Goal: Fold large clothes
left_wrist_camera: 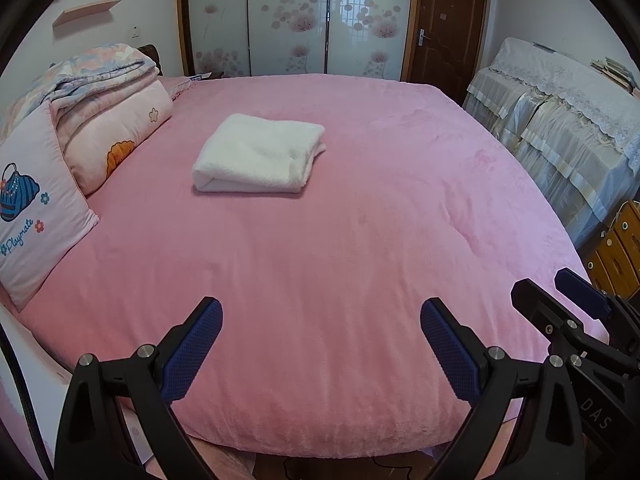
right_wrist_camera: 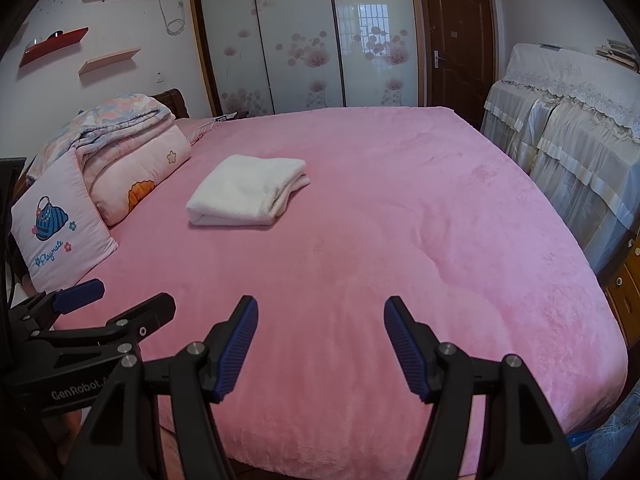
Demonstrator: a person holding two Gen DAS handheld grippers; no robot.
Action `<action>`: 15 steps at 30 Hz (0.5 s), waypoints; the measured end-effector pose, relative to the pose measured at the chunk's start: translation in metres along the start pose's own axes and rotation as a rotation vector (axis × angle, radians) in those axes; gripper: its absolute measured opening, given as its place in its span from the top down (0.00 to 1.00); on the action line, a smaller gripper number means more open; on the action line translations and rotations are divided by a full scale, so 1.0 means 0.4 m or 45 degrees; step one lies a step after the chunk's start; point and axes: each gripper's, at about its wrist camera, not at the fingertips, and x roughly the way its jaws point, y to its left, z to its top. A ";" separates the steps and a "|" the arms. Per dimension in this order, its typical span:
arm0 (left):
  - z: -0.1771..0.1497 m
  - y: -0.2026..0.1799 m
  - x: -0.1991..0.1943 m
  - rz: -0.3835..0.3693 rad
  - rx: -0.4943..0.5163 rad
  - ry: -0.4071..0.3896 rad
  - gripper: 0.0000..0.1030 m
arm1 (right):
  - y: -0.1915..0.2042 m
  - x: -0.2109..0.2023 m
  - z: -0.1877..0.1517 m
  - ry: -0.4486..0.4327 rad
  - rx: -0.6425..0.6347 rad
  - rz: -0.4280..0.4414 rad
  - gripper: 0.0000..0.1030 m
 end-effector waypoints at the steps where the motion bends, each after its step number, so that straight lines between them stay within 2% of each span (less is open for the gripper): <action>1: 0.000 0.001 -0.001 0.000 0.000 0.000 0.04 | -0.001 -0.002 -0.002 0.001 0.000 0.001 0.36; 15: -0.001 0.001 -0.002 0.000 -0.003 0.004 0.04 | 0.000 -0.003 -0.004 0.005 0.001 0.001 0.36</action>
